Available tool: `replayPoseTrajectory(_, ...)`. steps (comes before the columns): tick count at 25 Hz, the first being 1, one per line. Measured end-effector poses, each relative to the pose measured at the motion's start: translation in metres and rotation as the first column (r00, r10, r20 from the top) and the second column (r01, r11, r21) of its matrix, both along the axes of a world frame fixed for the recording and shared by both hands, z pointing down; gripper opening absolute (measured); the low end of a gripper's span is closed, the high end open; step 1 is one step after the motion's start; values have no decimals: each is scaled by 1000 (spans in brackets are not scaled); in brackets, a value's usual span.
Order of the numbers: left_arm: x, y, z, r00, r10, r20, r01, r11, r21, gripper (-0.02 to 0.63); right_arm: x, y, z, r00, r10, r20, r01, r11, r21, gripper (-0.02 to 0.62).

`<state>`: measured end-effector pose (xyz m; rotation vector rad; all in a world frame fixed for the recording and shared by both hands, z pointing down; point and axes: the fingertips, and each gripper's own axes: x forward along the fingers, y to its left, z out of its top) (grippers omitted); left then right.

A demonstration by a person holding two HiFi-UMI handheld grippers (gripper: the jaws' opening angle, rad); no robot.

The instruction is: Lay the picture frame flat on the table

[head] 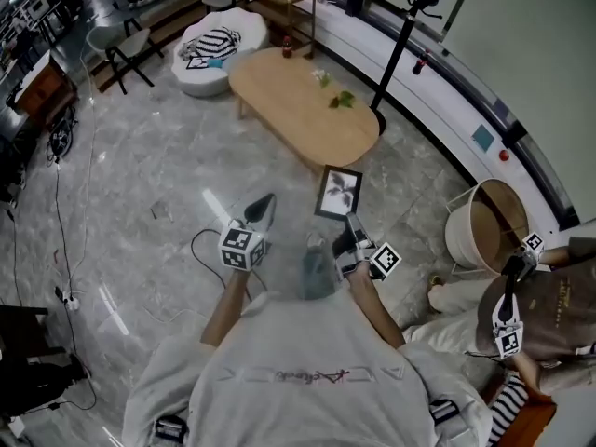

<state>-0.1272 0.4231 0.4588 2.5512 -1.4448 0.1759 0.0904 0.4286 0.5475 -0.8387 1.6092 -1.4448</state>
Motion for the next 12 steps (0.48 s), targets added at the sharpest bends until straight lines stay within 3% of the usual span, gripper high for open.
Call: replayPoseTrajectory(12, 12, -86, 1, 1000, 23, -1, -23, 1000, 0, 0, 10, -82, 4, 1000, 23, 0, -23, 1000, 0, 75)
